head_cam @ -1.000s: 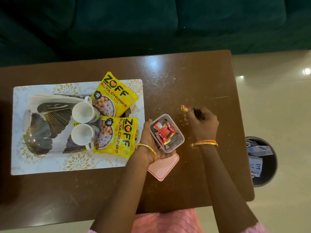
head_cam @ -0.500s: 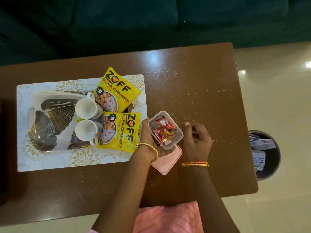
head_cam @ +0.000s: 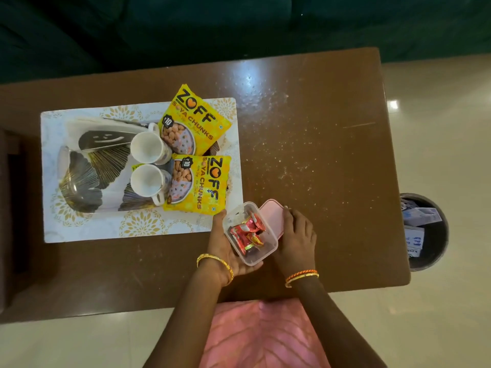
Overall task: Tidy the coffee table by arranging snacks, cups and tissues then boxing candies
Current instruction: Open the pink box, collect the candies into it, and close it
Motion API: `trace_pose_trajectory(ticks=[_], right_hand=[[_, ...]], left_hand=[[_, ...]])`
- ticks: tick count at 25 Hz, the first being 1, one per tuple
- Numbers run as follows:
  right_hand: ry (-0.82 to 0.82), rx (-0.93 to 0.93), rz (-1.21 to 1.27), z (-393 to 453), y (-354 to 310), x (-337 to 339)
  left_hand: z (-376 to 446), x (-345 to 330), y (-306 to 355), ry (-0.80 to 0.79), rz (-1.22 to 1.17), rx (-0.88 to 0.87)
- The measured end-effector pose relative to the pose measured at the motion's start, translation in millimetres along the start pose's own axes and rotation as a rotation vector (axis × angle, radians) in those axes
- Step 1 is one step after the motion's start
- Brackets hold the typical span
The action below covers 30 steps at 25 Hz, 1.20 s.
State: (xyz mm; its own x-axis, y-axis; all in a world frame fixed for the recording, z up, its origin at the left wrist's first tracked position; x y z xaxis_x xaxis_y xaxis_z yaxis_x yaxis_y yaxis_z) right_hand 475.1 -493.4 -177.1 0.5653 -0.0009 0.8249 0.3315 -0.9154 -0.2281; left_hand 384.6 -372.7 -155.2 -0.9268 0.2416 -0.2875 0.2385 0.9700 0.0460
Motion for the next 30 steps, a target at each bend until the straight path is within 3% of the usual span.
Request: trace_pose_trajectory(ticks=[5,7,9,12,14,24,30], right_hand=[[-0.059,-0.159,0.452,9,9,15],[0.112,-0.017,0.596,-3,15,33],[0.202,0.242,0.709,-27,15,46],[0.173,0.583,0.566,-66,21,37],[0.109,0.679,0.411,-84,31,23],[-0.203,0.766,0.252,-112,33,6],[-0.311,0.660,0.341,-121,26,-5]], left_hand=[[-1,8,-27,-0.078,-0.163,0.013],[-2,10,-37,-0.047,-0.079,0.001],[-5,13,-49,0.004,0.009,-0.006],[-18,10,-63,-0.062,-0.062,-0.046],[-25,10,-72,-0.056,-0.067,-0.069],[-45,50,-103,0.066,-0.101,-0.006],[-51,78,-95,0.091,-0.113,0.003]])
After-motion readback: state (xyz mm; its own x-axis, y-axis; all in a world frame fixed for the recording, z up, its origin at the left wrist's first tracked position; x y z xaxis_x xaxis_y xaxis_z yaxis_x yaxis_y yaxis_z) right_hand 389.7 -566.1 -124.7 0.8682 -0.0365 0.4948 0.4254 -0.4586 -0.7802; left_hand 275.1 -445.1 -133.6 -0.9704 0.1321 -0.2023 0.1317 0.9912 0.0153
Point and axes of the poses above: each hand's wrist, its own z-axis towards the middle knuckle, its own x-axis out of the back of the hand, y = z × x, the point moved 1 cm from there along z, towards the middle knuckle, and after that the axes turned 9 degrees about -x, right-handed, at the moved point
